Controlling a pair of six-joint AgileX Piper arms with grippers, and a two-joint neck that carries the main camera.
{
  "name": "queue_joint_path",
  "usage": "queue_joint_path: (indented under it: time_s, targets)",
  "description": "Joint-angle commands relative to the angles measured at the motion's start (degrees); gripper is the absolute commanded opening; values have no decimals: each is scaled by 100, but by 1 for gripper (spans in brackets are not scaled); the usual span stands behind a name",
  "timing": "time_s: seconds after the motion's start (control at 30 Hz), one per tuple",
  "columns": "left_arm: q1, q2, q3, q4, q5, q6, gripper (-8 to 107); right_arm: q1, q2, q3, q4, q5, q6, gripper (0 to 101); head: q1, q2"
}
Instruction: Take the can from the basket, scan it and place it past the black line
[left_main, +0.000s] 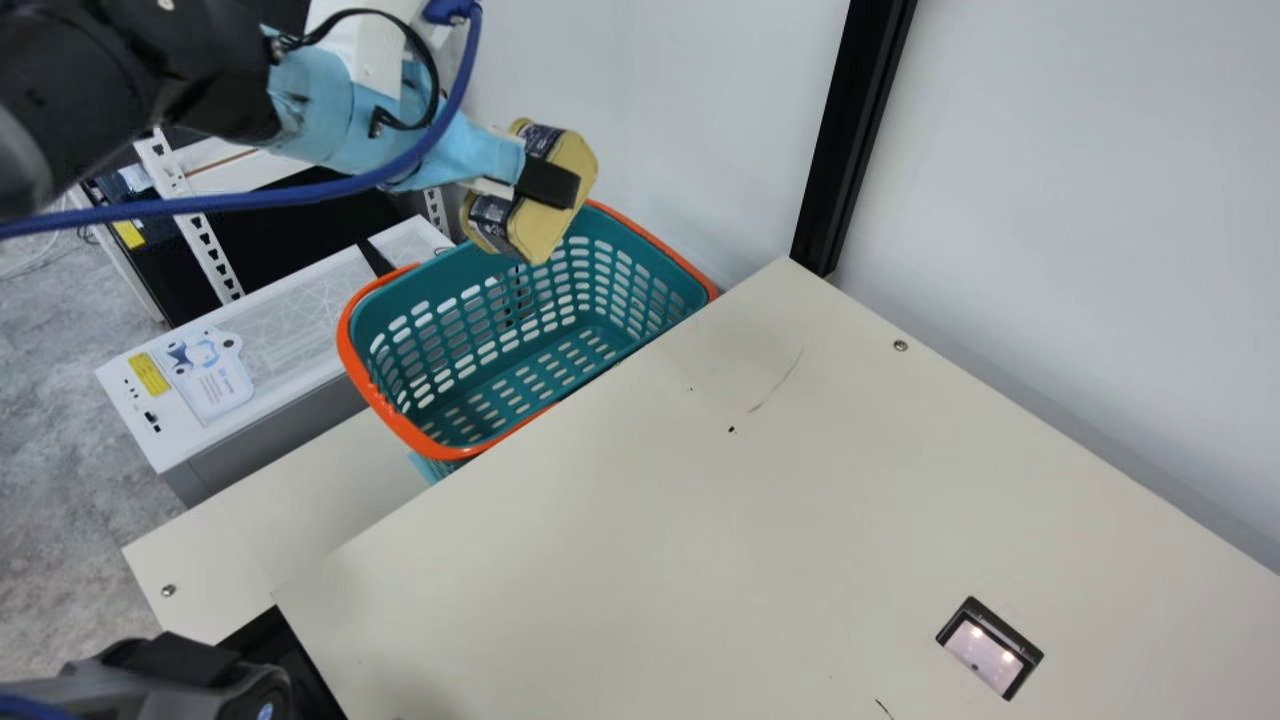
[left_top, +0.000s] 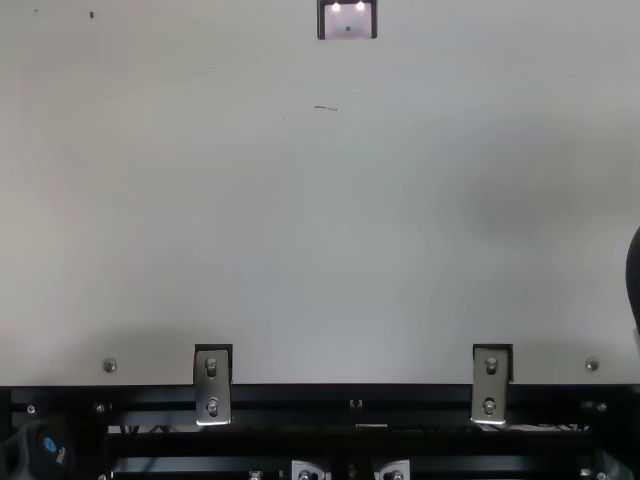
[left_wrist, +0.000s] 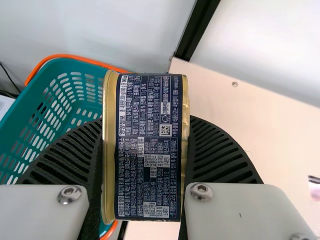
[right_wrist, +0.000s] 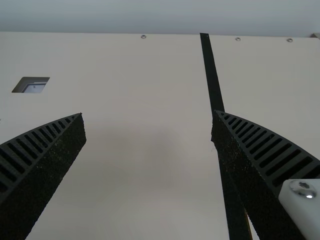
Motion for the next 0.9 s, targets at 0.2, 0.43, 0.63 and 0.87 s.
queue_joint_path:
  time_s: [0.2,0.43,0.63,0.87]
  targets:
    - [-438,-679,26,643,-143,-1632,10,0,0,0,0,0,0,101,-340,176]
    - [-923,-1013,-117,1316,-93,-2991,10,0,0,0,0,0,0,101,-340,176]
    - [-1416,-1212,-356,1958,96,-4177,10,0,0,0,0,0,0,101,-340,176]
    - [-2035,-1327,-657,2725,349,-5385,10,0,0,0,0,0,0,101,-340,176]
